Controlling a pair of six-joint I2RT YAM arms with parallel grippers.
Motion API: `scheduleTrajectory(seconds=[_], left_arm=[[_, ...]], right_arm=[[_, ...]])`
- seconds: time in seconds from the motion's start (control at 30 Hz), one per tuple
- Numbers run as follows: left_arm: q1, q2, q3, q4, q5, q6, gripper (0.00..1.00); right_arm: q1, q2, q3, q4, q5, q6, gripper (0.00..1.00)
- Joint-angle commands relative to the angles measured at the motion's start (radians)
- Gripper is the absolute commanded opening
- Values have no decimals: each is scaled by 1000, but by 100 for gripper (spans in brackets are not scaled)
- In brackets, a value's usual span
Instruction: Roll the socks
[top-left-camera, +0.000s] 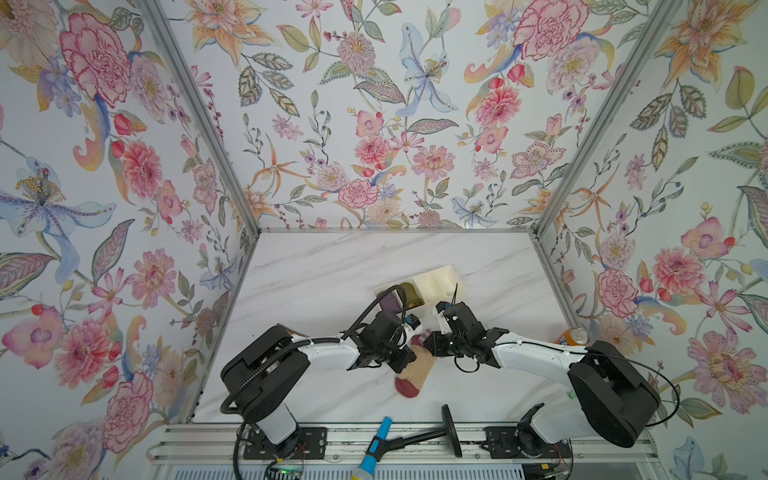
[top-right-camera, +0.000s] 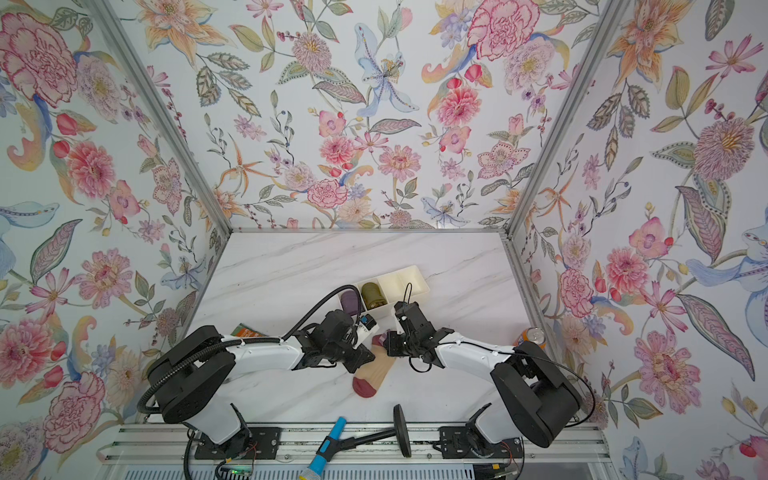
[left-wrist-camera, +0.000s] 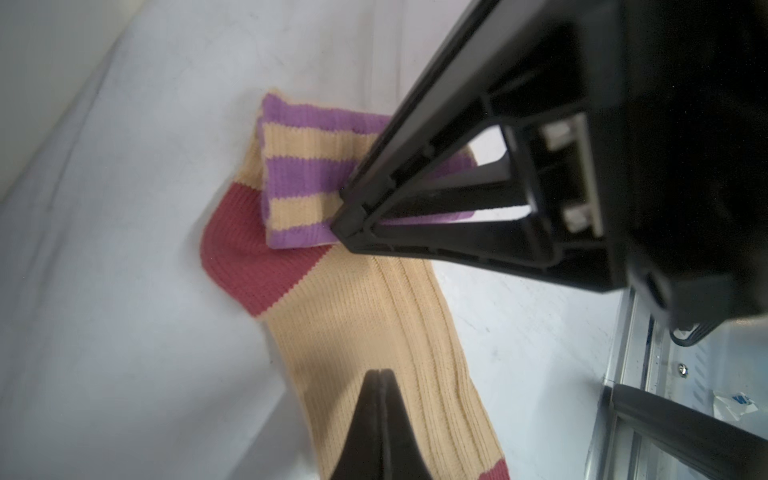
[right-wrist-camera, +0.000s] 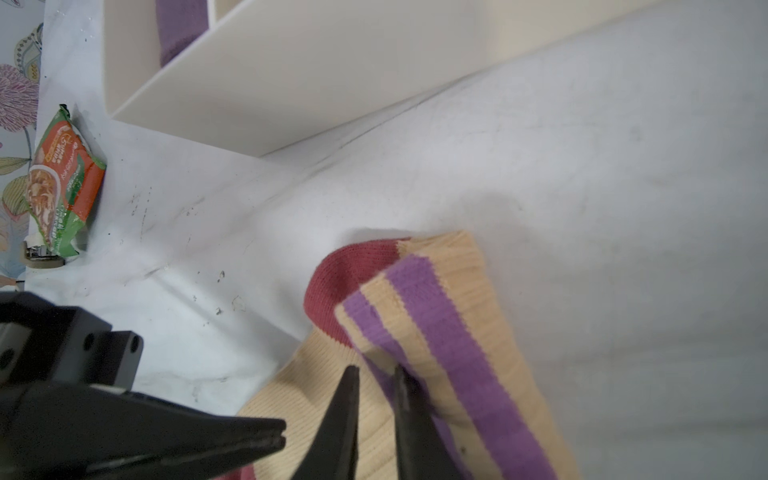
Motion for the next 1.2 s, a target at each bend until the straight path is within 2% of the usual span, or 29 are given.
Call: scheduleTrajectory(seconds=[0.0, 0.6, 0.77, 1.17], left_arm=[[-23, 11, 5, 2, -9, -1, 0], [-51, 121, -12, -42, 5, 8, 0], [-53, 147, -23, -40, 27, 5, 0], [-54, 156, -36, -52, 41, 17, 0]], right_arm=[[-10, 26, -12, 35, 20, 25, 19], [-34, 106, -6, 140, 61, 102, 18], [-72, 117, -11, 170, 70, 129, 17], [-77, 182, -9, 246, 84, 190, 17]])
